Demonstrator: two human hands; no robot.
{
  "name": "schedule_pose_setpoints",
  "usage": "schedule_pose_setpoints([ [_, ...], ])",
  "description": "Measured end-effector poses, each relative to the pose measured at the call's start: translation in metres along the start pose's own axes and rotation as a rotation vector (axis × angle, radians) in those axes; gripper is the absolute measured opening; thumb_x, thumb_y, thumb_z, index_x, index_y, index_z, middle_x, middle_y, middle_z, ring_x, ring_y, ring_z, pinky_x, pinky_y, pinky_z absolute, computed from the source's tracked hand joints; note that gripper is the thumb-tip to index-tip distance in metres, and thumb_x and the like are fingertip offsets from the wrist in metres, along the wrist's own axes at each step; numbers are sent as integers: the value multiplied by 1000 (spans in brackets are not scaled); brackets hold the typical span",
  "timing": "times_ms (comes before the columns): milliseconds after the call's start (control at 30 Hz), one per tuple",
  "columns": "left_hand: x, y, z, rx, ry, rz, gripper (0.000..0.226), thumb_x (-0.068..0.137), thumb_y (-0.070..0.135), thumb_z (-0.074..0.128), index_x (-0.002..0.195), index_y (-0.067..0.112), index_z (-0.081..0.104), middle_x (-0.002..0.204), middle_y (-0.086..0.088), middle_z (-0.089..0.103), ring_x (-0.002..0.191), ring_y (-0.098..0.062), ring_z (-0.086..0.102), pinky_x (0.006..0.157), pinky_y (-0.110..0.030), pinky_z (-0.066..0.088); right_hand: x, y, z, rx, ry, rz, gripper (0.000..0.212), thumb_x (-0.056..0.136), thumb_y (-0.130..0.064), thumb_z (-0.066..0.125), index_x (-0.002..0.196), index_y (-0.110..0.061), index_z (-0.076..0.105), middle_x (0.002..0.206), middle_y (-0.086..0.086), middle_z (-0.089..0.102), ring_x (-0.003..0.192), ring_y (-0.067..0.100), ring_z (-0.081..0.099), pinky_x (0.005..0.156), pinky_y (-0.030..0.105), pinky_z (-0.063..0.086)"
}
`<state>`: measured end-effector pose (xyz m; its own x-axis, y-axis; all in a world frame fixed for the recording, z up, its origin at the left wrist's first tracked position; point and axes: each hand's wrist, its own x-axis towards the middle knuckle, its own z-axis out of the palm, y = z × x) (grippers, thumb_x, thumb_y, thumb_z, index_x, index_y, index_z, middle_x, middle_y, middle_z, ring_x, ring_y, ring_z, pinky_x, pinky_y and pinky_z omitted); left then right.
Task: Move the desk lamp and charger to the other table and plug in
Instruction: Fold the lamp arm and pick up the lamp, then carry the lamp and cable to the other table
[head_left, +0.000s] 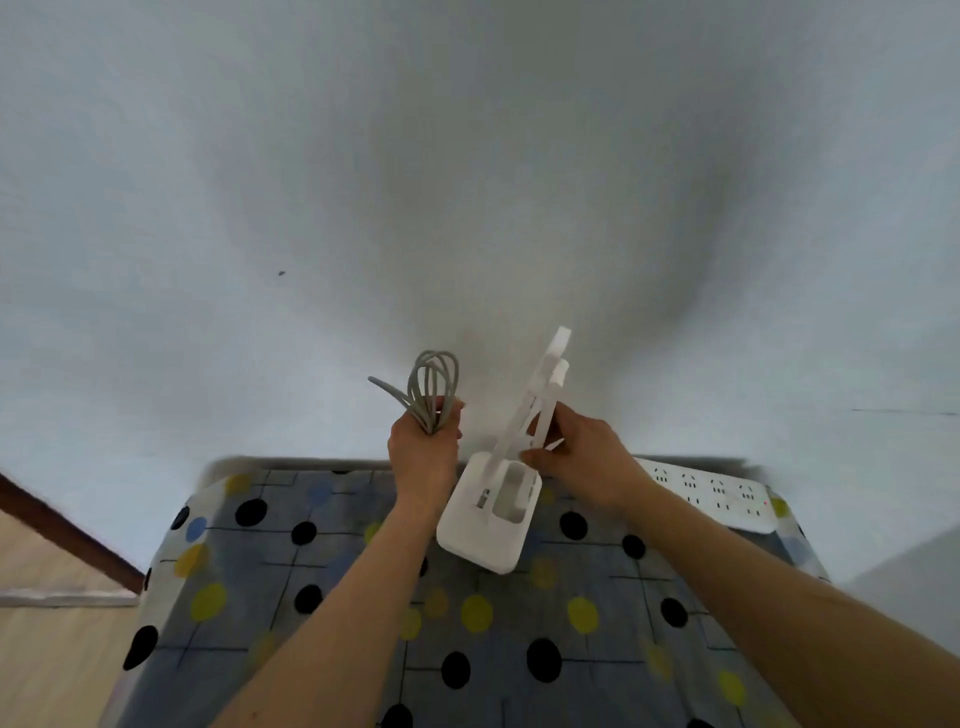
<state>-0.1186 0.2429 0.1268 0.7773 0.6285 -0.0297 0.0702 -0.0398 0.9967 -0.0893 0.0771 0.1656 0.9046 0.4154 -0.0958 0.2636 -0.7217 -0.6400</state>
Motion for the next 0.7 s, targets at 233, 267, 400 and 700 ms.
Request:
schedule_pose_setpoints([
  [233,-42,30,64,1,-184,79,20,89,25,62,70,32,62,63,1,62,61,-15,58,70,-36,52,-57,39,-55,28,174,91,35,85,-34,65,115,-20,54,108,-3,67,92,16,64,85,34,52],
  [267,-51,35,75,0,-215,97,20,89,26,62,70,31,62,63,2,62,61,-13,58,69,-35,52,-68,46,-64,31,205,108,33,85,-34,65,112,-19,55,106,-4,66,92,16,63,84,34,52],
  [400,-99,54,121,-24,-324,131,18,89,28,61,72,27,65,63,3,61,61,-12,58,67,-33,51,-123,75,-100,52,325,189,25,85,-39,62,101,-22,53,96,-7,63,87,13,60,78,32,51],
  [700,-273,85,221,-81,-636,187,18,86,28,65,68,33,65,60,8,63,57,-6,60,52,-23,48,-297,143,-167,20,618,433,35,85,-42,61,105,-15,51,96,0,64,84,20,63,78,39,55],
])
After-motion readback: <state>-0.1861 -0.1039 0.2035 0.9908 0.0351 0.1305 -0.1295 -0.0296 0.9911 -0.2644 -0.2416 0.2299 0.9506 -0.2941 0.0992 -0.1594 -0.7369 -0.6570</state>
